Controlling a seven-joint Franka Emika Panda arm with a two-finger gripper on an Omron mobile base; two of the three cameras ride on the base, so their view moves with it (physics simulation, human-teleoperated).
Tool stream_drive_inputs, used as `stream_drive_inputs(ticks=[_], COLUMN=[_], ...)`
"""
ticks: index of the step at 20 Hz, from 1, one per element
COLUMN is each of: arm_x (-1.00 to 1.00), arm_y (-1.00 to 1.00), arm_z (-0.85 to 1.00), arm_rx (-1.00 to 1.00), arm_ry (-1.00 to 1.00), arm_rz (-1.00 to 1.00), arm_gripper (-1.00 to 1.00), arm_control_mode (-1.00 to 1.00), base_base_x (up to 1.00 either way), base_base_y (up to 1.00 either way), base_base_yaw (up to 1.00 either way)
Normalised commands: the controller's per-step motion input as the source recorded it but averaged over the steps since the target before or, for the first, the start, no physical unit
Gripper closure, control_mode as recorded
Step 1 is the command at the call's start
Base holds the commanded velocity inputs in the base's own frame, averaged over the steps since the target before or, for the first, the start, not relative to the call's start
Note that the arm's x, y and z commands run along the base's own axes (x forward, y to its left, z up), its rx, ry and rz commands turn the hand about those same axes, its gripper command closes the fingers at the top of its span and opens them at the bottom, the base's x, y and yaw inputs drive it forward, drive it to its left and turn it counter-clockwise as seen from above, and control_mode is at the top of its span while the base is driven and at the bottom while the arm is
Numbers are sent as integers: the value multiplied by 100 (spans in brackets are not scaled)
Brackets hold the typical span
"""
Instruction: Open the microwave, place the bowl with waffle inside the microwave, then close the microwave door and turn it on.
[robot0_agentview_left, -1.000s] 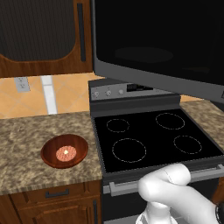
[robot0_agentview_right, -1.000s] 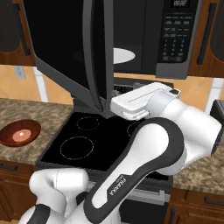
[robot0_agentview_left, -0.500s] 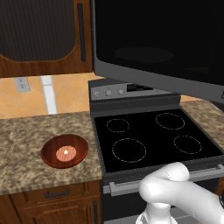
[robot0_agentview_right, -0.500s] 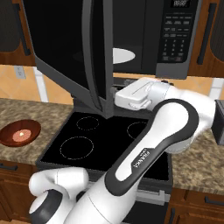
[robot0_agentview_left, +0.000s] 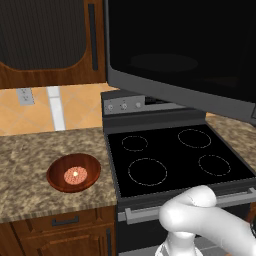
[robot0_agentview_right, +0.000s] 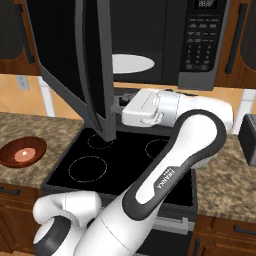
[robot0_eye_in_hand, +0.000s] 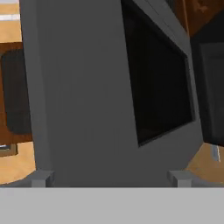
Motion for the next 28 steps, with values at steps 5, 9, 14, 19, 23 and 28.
stream_drive_inputs(ticks=[5,9,14,19,23,28], arm_x=[-38,-49,-31,-17,-9,-7], arm_y=[90,93,89,88,97,91], arm_z=[-13,-12,0,0,0,0], arm_rx=[-3,-2,0,0,0,0], arm_ry=[0,0,0,0,0,0], arm_rz=[16,7,0,0,0,0], arm_gripper=[-100,-100,-100,-100,-100,-100], arm_control_mode=[-100,-100,-100,-100,-100,-100], base_base_x=[0,0,0,0,0,0], base_base_y=[0,0,0,0,0,0], base_base_yaw=[0,0,0,0,0,0])
